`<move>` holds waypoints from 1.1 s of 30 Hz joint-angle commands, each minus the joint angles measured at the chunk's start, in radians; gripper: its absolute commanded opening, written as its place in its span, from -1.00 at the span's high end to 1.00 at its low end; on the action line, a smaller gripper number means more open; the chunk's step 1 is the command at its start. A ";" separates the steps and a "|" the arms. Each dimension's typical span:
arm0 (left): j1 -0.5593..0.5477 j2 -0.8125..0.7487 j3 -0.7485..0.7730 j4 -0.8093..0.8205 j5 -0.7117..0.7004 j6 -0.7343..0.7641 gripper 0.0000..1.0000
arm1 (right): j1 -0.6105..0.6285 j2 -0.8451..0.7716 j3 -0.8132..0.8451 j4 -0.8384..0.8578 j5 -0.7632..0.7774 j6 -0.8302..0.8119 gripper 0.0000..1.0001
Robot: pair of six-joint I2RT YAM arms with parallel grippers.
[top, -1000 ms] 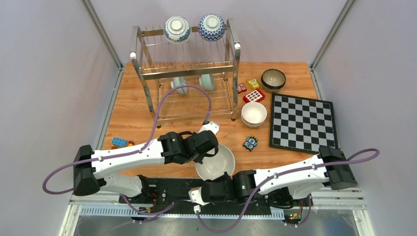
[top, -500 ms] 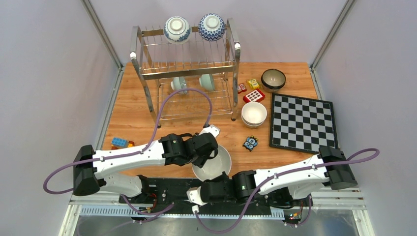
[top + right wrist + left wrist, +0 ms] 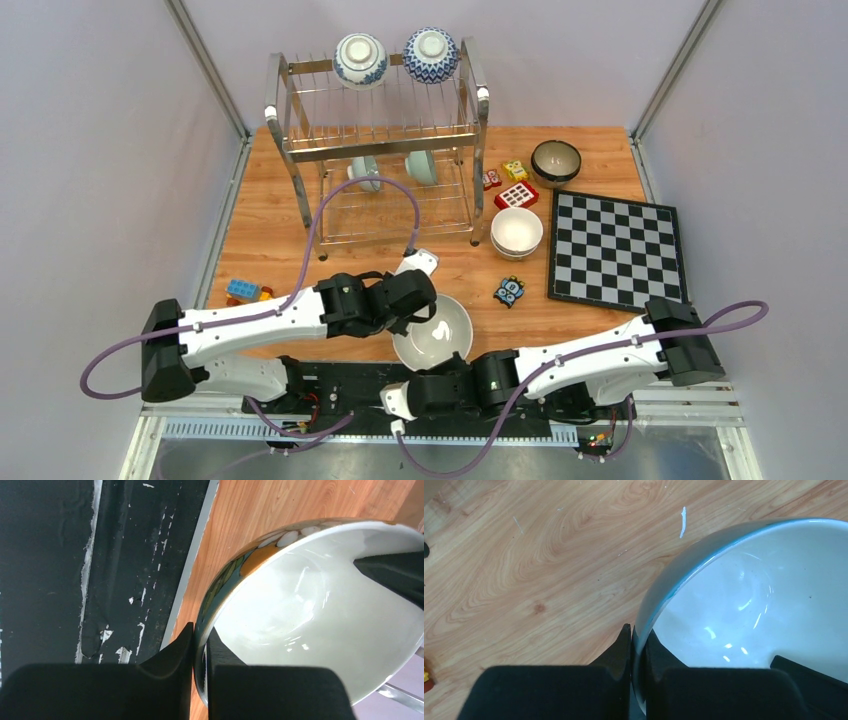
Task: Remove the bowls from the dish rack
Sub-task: Place the bowl at the center of the board.
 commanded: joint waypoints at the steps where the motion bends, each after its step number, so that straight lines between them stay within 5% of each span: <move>1: -0.014 -0.044 -0.048 0.043 0.000 -0.027 1.00 | 0.013 -0.023 0.049 0.099 0.120 0.008 0.86; 9: -0.008 -0.097 -0.087 0.048 -0.095 -0.115 1.00 | 0.012 -0.052 0.035 0.177 0.103 0.212 -0.60; 16: 0.107 -0.230 -0.184 0.050 -0.123 -0.223 1.00 | 0.011 -0.154 0.045 0.206 0.235 0.462 -0.72; 25: 0.293 -0.537 -0.342 -0.079 -0.192 -0.551 1.00 | -0.029 -0.295 -0.034 0.211 0.480 0.785 -0.76; 29: 0.299 -0.619 -0.347 -0.240 -0.281 -0.743 1.00 | -0.120 -0.366 -0.079 0.219 0.419 0.931 -0.83; 33: 0.299 -0.707 -0.366 -0.447 -0.358 -1.056 1.00 | -0.300 -0.456 -0.198 0.334 0.159 1.058 -0.86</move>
